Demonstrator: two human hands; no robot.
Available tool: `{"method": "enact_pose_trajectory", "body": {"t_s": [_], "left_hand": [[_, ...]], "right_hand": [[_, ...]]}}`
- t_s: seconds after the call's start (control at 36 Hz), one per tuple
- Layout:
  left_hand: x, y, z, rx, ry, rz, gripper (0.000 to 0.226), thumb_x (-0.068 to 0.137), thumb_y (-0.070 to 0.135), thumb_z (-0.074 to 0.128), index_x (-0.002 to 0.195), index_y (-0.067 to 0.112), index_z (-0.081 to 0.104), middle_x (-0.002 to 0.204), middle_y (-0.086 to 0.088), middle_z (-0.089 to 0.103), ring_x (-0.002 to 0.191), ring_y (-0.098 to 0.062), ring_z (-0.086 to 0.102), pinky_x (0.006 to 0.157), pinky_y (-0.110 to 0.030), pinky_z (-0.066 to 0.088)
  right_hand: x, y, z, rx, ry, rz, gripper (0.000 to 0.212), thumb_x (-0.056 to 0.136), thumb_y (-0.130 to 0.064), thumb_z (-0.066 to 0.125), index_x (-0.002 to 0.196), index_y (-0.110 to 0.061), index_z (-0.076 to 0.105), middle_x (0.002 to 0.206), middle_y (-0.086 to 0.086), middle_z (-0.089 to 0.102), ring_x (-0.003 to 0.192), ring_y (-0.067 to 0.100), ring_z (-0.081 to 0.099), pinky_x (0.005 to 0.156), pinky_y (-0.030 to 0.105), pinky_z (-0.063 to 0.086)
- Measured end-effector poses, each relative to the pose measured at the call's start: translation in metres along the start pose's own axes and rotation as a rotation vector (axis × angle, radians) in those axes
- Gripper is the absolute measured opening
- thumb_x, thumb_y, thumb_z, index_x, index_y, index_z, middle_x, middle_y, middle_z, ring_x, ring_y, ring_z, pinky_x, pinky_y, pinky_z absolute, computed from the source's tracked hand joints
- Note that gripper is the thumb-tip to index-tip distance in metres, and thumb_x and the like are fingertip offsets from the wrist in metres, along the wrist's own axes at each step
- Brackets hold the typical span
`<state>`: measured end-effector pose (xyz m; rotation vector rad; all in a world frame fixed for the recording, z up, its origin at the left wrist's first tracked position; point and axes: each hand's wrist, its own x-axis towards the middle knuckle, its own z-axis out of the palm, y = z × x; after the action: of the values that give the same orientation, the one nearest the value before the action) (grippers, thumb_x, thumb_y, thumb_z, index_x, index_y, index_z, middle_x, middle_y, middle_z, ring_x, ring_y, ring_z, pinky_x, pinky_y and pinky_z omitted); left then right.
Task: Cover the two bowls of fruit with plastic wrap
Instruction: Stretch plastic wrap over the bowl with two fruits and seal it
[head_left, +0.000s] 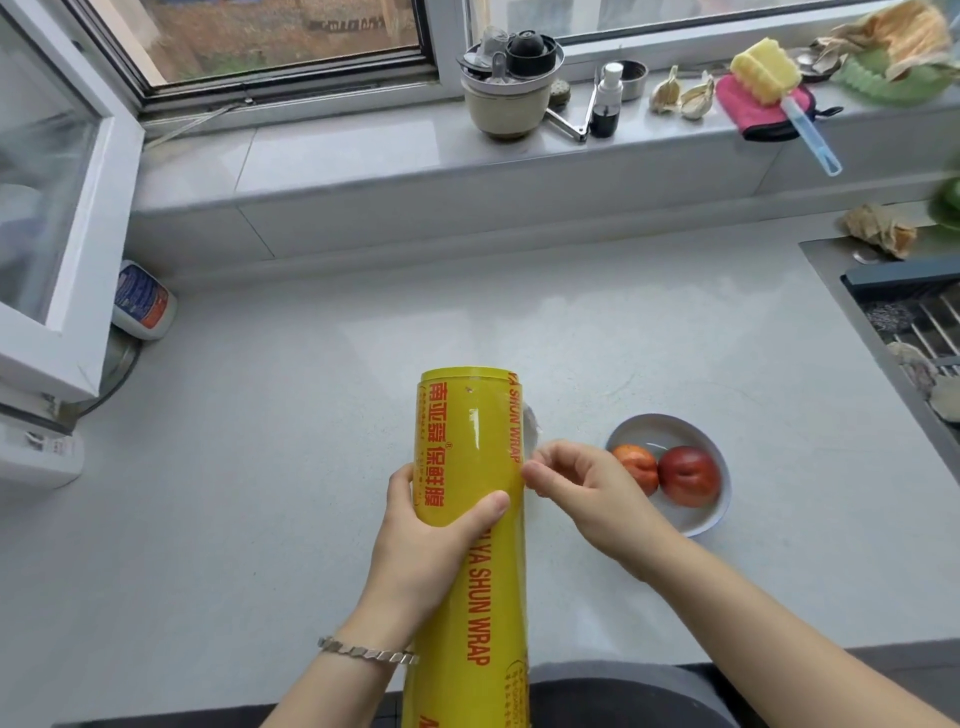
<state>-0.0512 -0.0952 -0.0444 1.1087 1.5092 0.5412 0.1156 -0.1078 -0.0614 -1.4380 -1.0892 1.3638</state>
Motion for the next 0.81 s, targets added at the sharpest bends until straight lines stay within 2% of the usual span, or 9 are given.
{"method": "enact_pose_trajectory", "body": {"t_s": [0.11, 0.22, 0.33, 0.42, 0.53, 0.58, 0.64, 0.69, 0.81], "left_hand": [[0.002, -0.002, 0.003, 0.028, -0.003, -0.024, 0.088, 0.051, 0.063, 0.078, 0.122, 0.034, 0.035, 0.107, 0.011, 0.059, 0.093, -0.014, 0.064, 0.079, -0.041, 0.057], [0.004, -0.002, 0.008, 0.046, -0.011, -0.038, 0.085, 0.047, 0.057, 0.076, 0.119, 0.034, 0.037, 0.104, 0.013, 0.06, 0.091, -0.012, 0.064, 0.081, -0.041, 0.056], [0.005, -0.003, 0.009, 0.041, -0.018, -0.058, 0.092, 0.048, 0.062, 0.079, 0.123, 0.032, 0.036, 0.107, 0.011, 0.06, 0.093, -0.014, 0.064, 0.082, -0.044, 0.056], [0.005, -0.004, 0.008, 0.03, -0.02, -0.072, 0.096, 0.047, 0.064, 0.078, 0.126, 0.031, 0.036, 0.108, 0.008, 0.061, 0.094, -0.018, 0.065, 0.081, -0.045, 0.056], [0.005, -0.005, 0.006, 0.025, -0.013, -0.082, 0.095, 0.048, 0.063, 0.079, 0.126, 0.031, 0.036, 0.109, 0.007, 0.062, 0.093, -0.019, 0.066, 0.081, -0.046, 0.056], [0.006, -0.007, 0.005, 0.024, -0.006, -0.088, 0.093, 0.047, 0.061, 0.077, 0.125, 0.031, 0.037, 0.109, 0.007, 0.061, 0.093, -0.019, 0.065, 0.081, -0.046, 0.056], [0.006, -0.008, 0.004, 0.024, -0.009, -0.093, 0.096, 0.043, 0.062, 0.076, 0.124, 0.032, 0.037, 0.11, 0.007, 0.061, 0.094, -0.019, 0.065, 0.082, -0.046, 0.056], [0.005, -0.008, 0.004, 0.027, -0.017, -0.094, 0.1, 0.037, 0.067, 0.074, 0.124, 0.033, 0.037, 0.109, 0.007, 0.062, 0.094, -0.018, 0.066, 0.082, -0.046, 0.056], [0.007, -0.008, 0.006, 0.026, -0.014, -0.091, 0.098, 0.036, 0.066, 0.074, 0.121, 0.033, 0.039, 0.107, 0.008, 0.062, 0.093, -0.017, 0.066, 0.083, -0.046, 0.055]], "right_hand": [[-0.003, 0.004, 0.004, 0.016, -0.007, -0.012, 0.018, 0.095, -0.015, 0.044, 0.077, -0.017, 0.046, 0.059, -0.008, 0.061, 0.066, 0.009, 0.057, 0.077, 0.034, 0.046], [-0.004, 0.005, 0.012, 0.09, 0.064, 0.06, 0.02, 0.098, -0.016, 0.037, 0.078, -0.012, 0.04, 0.051, -0.007, 0.05, 0.05, 0.006, 0.053, 0.067, 0.031, 0.045], [-0.006, 0.005, 0.011, 0.141, -0.006, 0.119, 0.014, 0.088, -0.018, 0.056, 0.077, -0.012, 0.049, 0.054, -0.003, 0.051, 0.046, 0.002, 0.051, 0.057, 0.019, 0.046], [-0.01, 0.009, 0.005, 0.026, -0.102, 0.136, 0.02, 0.076, -0.022, 0.073, 0.066, -0.018, 0.056, 0.056, -0.005, 0.049, 0.053, 0.006, 0.048, 0.058, 0.019, 0.042], [-0.017, 0.014, 0.007, -0.027, -0.159, 0.112, 0.026, 0.078, -0.02, 0.073, 0.06, -0.021, 0.054, 0.057, -0.011, 0.05, 0.058, 0.005, 0.047, 0.06, 0.02, 0.039], [-0.02, 0.017, 0.006, -0.109, -0.121, 0.041, 0.026, 0.079, -0.019, 0.071, 0.062, -0.024, 0.053, 0.063, -0.013, 0.053, 0.064, 0.004, 0.051, 0.068, 0.024, 0.046], [-0.023, 0.019, 0.006, -0.17, -0.116, -0.02, 0.027, 0.08, -0.019, 0.069, 0.062, -0.028, 0.051, 0.066, -0.017, 0.055, 0.069, 0.0, 0.052, 0.077, 0.022, 0.047], [-0.027, 0.02, 0.006, -0.191, -0.121, -0.031, 0.03, 0.083, -0.016, 0.066, 0.064, -0.027, 0.046, 0.062, -0.017, 0.052, 0.066, -0.001, 0.049, 0.071, 0.015, 0.042], [-0.031, 0.019, 0.008, -0.037, -0.192, 0.103, 0.024, 0.09, -0.009, 0.055, 0.073, -0.018, 0.041, 0.051, -0.016, 0.047, 0.051, -0.002, 0.042, 0.056, 0.012, 0.036]]}}
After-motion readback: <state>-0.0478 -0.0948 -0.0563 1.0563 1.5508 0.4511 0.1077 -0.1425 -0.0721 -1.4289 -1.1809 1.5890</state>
